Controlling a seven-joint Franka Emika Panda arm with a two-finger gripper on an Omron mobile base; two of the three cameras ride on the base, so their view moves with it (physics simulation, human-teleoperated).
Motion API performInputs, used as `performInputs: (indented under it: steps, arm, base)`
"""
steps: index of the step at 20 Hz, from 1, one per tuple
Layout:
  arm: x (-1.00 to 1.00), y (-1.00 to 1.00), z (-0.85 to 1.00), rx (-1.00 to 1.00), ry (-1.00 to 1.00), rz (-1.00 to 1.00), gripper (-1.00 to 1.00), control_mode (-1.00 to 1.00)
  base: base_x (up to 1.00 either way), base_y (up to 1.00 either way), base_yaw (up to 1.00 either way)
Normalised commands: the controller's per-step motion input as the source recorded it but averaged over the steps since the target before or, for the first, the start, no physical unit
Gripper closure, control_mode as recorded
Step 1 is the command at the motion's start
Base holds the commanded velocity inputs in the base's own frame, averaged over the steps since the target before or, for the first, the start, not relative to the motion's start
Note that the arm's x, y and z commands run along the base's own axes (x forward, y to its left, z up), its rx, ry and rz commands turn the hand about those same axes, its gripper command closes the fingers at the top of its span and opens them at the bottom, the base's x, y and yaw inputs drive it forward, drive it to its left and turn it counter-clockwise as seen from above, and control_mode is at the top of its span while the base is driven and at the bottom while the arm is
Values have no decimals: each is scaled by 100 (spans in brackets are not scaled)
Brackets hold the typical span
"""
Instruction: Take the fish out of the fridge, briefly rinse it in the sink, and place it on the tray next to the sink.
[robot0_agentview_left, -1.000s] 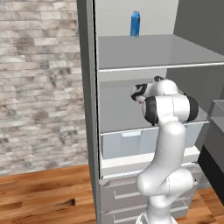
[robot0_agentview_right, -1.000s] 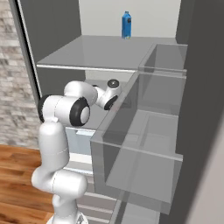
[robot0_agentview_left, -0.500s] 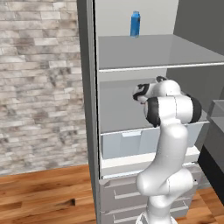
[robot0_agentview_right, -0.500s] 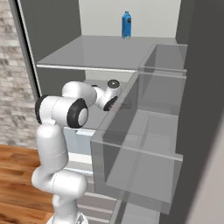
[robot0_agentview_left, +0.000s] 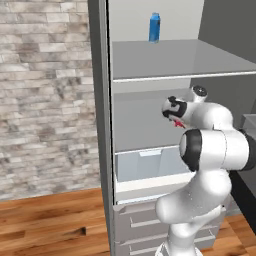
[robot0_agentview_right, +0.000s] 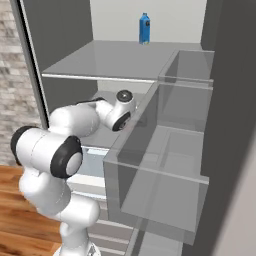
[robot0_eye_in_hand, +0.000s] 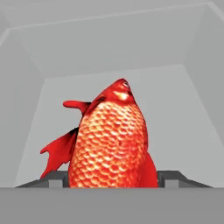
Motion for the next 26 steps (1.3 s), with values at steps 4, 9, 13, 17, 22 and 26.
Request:
performInputs:
  steps: [4, 9, 13, 17, 22, 26]
  arm:
    - [-100, 8, 100, 0, 0, 0, 100, -100]
    - [-100, 8, 91, 0, 9, 2, 100, -100]
    - [-100, 4, 53, 0, 6, 6, 100, -100]
    - [-100, 13, 48, 0, 3, 9, 100, -100]
    - [-100, 24, 43, -4, -42, 18, 100, -100]
    - [-67, 1, 37, 0, -34, 6, 100, -100]
  base:
    - [0, 0, 0]
    - [0, 0, 0]
    - [0, 0, 0]
    - [0, 0, 0]
    - [0, 0, 0]
    - [0, 0, 0]
